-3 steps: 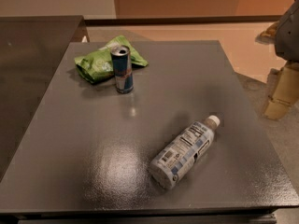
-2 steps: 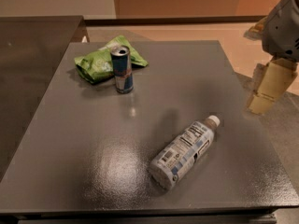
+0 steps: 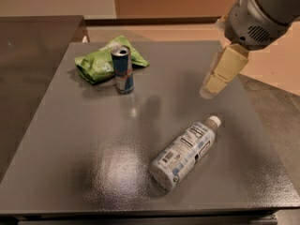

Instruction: Move redbull can near blue plastic bottle

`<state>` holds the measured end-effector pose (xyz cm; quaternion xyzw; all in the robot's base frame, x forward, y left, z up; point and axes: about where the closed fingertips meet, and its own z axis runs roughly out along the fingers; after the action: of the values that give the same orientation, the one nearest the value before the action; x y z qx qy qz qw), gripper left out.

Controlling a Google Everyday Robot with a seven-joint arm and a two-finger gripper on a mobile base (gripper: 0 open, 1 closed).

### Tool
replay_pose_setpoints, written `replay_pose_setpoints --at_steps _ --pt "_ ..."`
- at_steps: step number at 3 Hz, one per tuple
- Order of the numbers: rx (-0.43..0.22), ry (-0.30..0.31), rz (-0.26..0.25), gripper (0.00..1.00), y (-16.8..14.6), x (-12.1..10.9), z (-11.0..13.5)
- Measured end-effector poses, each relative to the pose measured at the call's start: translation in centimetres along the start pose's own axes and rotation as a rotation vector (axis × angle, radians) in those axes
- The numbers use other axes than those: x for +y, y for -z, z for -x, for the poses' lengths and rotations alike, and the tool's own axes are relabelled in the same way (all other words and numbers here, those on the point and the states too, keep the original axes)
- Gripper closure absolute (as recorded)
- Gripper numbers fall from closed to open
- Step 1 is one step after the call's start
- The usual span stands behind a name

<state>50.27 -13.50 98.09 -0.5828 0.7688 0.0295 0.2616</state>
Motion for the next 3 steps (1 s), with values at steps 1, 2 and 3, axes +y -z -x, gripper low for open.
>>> replay_pose_setpoints --at_steps 1,2,3 --pt "-0.063 -0.025 0.004 0.00 -3.3 -2.1 2.4" --pt "-0.125 -0.040 0.027 0.00 -6.7 -3.4 5.0" --pt "-0.180 -0.043 0.058 0.00 -9.1 -3.8 7.5"
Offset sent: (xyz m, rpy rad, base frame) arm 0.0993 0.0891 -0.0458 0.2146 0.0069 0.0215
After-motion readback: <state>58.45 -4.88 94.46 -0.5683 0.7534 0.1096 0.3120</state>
